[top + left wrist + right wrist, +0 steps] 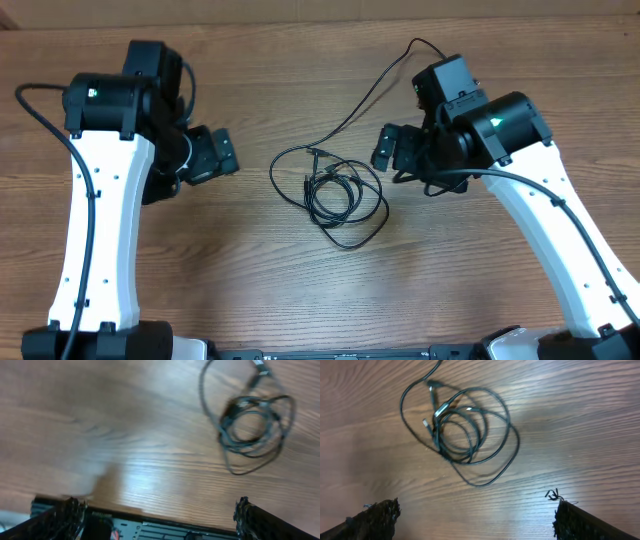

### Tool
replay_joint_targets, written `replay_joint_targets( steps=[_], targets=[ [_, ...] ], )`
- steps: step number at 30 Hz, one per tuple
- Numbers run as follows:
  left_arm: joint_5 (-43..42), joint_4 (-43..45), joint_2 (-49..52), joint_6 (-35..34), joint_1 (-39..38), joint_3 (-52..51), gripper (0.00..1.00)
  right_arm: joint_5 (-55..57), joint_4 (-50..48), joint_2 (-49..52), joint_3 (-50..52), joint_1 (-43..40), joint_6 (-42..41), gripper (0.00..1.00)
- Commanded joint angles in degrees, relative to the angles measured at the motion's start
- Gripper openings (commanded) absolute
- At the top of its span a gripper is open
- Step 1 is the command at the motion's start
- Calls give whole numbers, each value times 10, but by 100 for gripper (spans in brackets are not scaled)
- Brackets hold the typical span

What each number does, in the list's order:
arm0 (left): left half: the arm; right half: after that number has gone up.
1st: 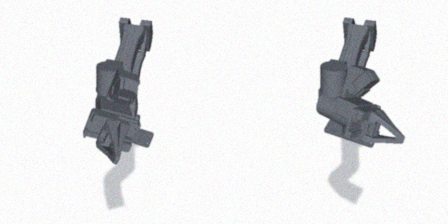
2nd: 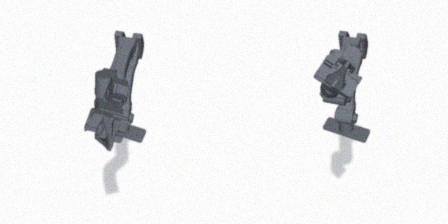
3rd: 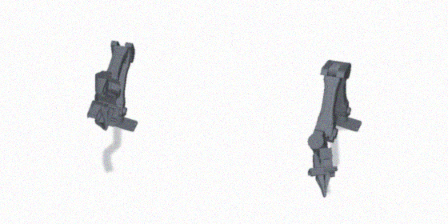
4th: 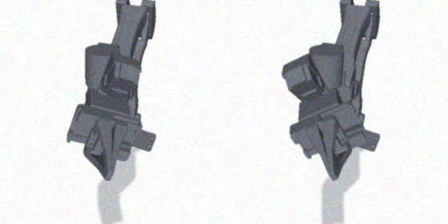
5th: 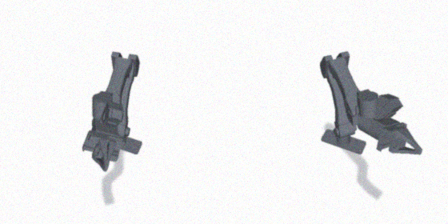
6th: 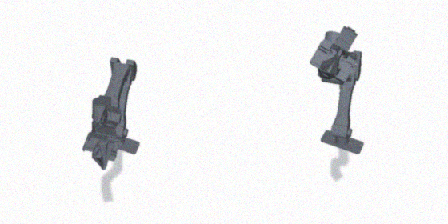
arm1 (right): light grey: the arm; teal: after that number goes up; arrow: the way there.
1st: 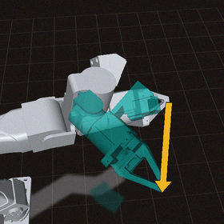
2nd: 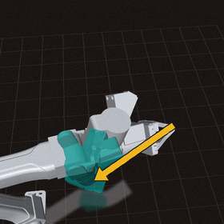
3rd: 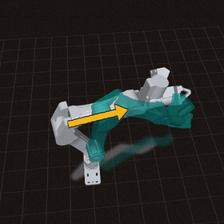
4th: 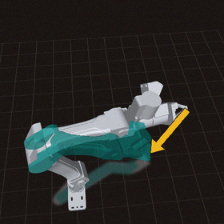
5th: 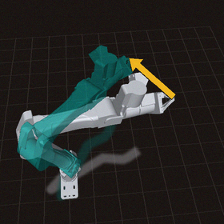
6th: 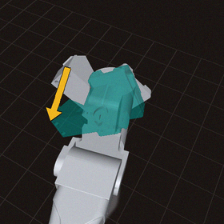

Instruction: Untangle cables

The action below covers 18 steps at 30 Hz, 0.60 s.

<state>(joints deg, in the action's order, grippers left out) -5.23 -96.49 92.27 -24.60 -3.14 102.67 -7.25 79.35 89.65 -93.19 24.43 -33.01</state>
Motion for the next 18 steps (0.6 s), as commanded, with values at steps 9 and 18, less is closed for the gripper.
replay_joint_targets(
  steps=[9,18],
  targets=[
    [21,68,0,-14,20,-109,100,-5,-132,9,153,82,-122,92],
    [27,104,0,-17,20,-175,100,-13,-291,9,274,82,-195,69]
  ],
)
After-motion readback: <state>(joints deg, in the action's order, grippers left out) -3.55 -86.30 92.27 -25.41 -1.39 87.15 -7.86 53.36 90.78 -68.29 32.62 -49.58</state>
